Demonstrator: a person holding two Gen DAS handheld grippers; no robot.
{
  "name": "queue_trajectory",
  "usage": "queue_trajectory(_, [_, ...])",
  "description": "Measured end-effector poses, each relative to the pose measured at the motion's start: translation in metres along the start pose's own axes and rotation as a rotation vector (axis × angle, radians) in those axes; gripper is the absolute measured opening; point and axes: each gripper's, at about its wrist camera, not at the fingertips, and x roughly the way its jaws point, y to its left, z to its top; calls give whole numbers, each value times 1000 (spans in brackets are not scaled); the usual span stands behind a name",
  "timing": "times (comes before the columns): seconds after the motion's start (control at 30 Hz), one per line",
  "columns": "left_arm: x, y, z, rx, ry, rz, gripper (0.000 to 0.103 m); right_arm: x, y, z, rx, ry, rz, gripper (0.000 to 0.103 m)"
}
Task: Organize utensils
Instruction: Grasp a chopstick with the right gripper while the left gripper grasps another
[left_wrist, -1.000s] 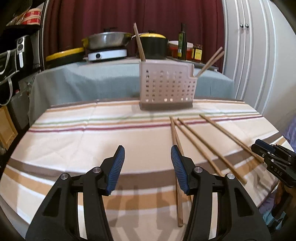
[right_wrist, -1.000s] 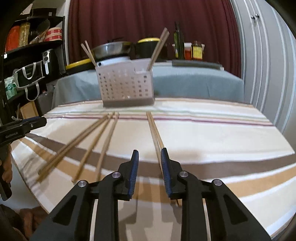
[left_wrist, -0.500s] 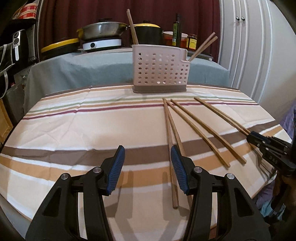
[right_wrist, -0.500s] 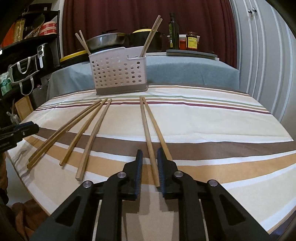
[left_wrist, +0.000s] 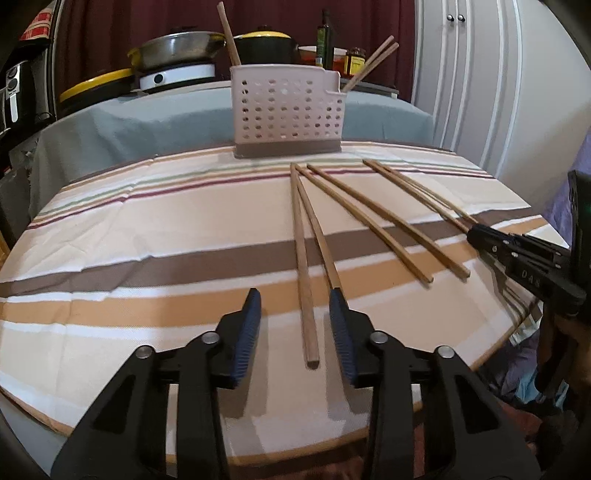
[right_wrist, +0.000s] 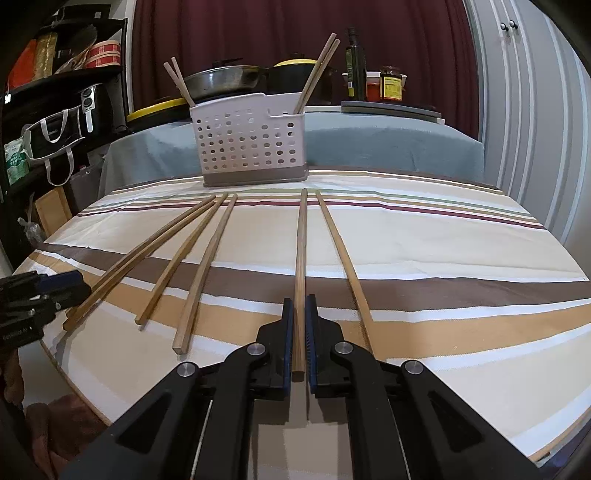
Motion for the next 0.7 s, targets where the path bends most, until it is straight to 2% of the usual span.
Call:
queue_trajectory(0.07, [1, 0, -1, 0, 5, -2, 25, 0, 0, 0, 0, -3, 1, 7])
queue_trajectory(0.2, [1, 0, -2, 6, 4, 5, 18, 0, -1, -1, 4, -7, 4, 7])
queue_trajectory(0.27, [2, 0, -2, 8, 3, 6, 7, 1, 0, 0, 5, -9, 4, 7])
queue_trajectory(0.4, [2, 1, -2, 9, 0, 7, 7, 1, 1, 0, -1, -10, 0, 7])
queue_trajectory(0.7, [-10, 6, 10, 19, -61, 42, 7, -13, 3, 9, 7, -58, -9, 7])
